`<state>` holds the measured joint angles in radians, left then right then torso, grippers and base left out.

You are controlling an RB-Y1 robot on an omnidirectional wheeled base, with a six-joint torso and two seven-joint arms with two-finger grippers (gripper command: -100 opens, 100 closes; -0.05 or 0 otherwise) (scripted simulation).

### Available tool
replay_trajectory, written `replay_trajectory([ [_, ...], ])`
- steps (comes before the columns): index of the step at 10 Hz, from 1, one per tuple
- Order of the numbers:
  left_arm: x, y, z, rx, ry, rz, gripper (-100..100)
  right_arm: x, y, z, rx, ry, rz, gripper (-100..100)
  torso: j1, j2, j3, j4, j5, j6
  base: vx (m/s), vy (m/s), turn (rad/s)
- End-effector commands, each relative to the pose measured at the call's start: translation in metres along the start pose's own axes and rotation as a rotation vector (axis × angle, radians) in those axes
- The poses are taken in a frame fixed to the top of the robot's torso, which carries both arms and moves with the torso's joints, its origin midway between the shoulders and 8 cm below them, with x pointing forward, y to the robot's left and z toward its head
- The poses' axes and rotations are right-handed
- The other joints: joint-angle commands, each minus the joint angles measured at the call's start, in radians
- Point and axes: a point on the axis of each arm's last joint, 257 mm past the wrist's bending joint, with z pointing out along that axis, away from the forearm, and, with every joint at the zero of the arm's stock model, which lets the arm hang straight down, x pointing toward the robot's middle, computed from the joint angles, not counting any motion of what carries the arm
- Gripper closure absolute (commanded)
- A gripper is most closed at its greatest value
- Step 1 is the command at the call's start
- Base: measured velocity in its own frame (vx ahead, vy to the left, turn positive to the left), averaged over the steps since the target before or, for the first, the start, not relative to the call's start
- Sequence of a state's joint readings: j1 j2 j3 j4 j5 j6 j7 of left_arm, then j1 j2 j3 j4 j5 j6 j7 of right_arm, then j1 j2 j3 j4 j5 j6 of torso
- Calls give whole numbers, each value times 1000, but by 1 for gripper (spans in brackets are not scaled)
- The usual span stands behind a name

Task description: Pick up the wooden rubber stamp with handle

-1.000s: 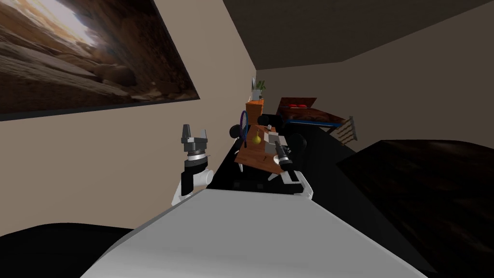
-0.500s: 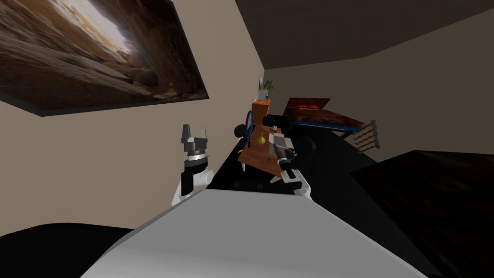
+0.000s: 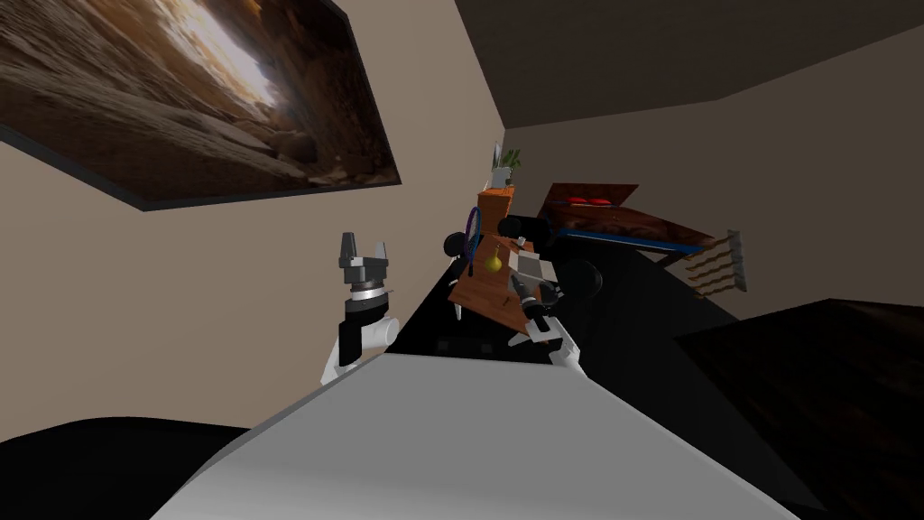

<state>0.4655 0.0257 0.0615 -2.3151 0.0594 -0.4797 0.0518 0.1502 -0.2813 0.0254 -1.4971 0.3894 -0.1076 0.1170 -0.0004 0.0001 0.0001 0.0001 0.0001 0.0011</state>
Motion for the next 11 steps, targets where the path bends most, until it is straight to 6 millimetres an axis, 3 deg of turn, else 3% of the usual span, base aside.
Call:
replay_trajectory([
  [1, 0, 0, 0, 0, 0, 0, 0, 1, -18, 6, 44, 16, -52, -100, 0, 0, 0, 0, 0, 0, -4, 6, 226],
  [4, 0, 0, 0, 0, 0, 0, 0, 12, -53, 6, 122, 52, -101, -100, 0, 0, 0, 0, 0, -1, -2, 1, 141],
  [5, 0, 0, 0, 0, 0, 0, 0, 12, -53, 6, 122, 52, -101, -100, 0, 0, 0, 0, 0, 0, -1, -1, -22],
  [7, 0, 0, 0, 0, 0, 0, 0, 12, -87, 9, 207, 82, -201, -100, 0, 0, 0, 0, 0, -1, -4, 6, 281],
  [11, 0, 0, 0, 0, 0, 0, 0, 22, -124, 1, 290, 124, -248, -100, 0, 0, 0, 0, 0, 0, -1, 1, 104],
])
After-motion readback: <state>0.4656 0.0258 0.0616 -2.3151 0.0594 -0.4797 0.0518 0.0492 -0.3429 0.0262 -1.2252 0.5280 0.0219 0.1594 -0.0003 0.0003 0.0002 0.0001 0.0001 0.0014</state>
